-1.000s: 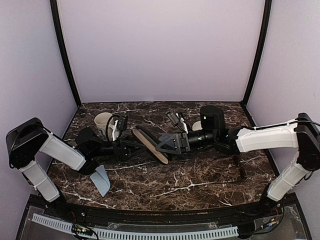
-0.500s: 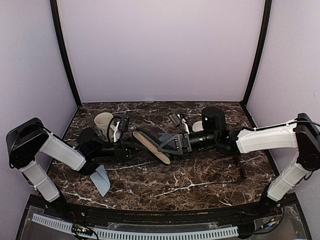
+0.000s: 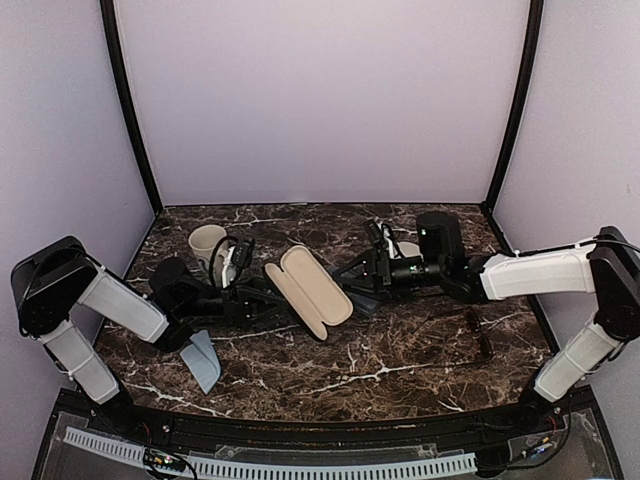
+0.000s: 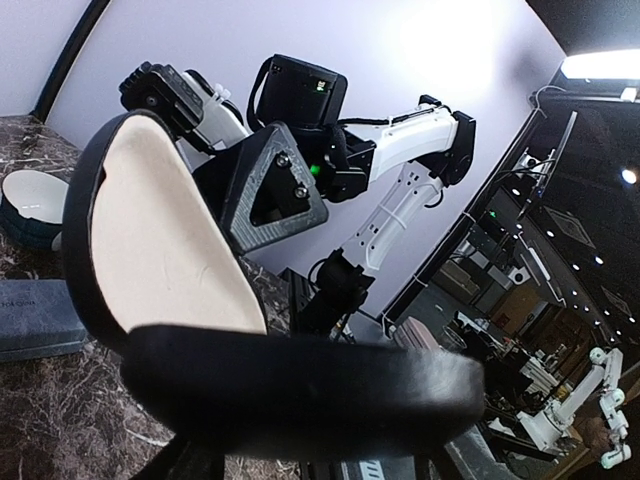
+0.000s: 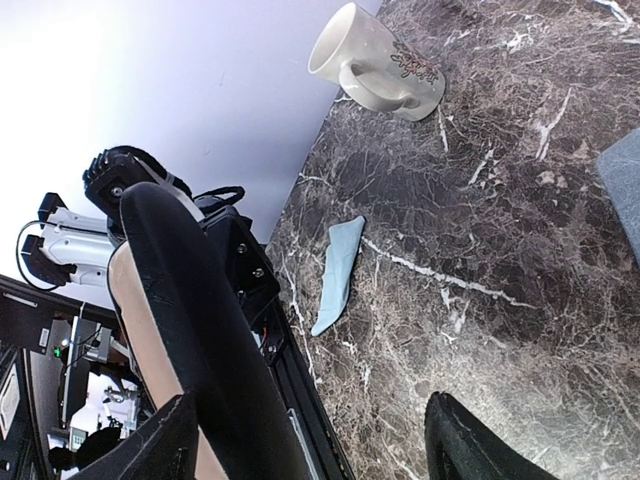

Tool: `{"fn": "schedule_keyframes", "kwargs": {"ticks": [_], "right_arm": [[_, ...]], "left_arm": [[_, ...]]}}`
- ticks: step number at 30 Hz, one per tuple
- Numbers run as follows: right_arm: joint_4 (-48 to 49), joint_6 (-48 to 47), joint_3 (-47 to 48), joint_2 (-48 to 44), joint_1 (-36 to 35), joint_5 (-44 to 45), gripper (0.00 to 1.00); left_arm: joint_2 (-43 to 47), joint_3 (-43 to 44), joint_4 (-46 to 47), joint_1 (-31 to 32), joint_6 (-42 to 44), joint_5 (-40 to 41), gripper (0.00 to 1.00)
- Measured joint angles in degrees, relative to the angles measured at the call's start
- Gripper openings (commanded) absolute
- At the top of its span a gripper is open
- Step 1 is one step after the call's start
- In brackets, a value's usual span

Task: Organize the sunglasses
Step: Open the sunglasses case, then pass from the left arm to the right

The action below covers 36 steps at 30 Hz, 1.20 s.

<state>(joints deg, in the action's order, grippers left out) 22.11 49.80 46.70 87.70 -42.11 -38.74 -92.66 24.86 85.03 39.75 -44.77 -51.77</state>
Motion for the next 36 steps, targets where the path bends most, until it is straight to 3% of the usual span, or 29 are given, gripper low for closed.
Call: {"fn": "schedule_keyframes", "kwargs": {"ticks": [8,14,27,36], "right_arm": [[-2.7,-2.8,-1.0,-5.2,0.2,2.4,0.9],[-10.8,-11.3,3.1,-8.0,-2.1,6.8,0.89],[-27.4,-25.8,12.3,0.5,-9.6,17.2,0.49],[-30.3,-29.0,14.9,1.2,-10.6,19.4,0.35]], "left_arm": [[3.2,0.7,-10.0,0.8,6.3,2.1,0.0],[3.9,1.4,-14.6,0.8,8.6,3.8,0.0],[2.7,2.2,-14.9,0.8,8.0,2.9,0.0],[1.5,2.5,-15.0,0.8,8.0,2.7,0.0]]}}
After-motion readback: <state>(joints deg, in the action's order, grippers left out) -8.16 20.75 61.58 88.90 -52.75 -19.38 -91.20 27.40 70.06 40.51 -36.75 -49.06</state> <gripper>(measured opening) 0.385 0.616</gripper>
